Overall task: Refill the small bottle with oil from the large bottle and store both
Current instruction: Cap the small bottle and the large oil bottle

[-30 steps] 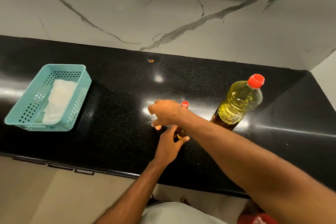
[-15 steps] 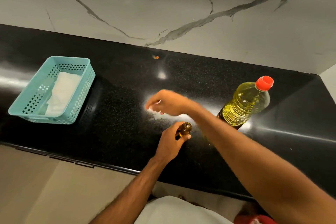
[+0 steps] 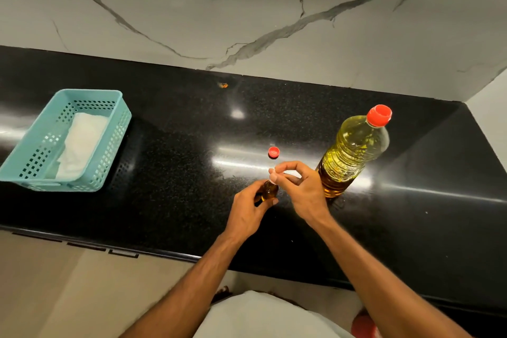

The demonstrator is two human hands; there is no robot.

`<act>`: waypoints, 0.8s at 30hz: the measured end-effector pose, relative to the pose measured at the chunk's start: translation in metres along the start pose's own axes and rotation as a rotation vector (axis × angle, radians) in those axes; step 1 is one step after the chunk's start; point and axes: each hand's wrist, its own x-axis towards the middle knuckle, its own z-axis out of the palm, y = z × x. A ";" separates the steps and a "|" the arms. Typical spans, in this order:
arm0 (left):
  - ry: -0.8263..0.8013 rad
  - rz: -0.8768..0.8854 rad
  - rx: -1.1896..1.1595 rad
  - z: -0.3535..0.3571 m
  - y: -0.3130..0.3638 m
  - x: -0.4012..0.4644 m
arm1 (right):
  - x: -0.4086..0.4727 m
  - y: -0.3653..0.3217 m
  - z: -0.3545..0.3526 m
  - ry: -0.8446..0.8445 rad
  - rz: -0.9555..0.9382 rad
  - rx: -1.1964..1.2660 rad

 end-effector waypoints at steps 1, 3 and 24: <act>-0.001 0.000 -0.010 0.000 -0.001 0.000 | -0.001 0.003 0.002 -0.004 -0.014 0.012; -0.003 -0.003 -0.029 0.001 -0.003 0.001 | -0.004 0.005 0.004 -0.026 -0.054 -0.012; 0.005 0.030 -0.029 0.002 -0.006 0.002 | 0.006 -0.022 -0.001 -0.207 -0.392 -1.151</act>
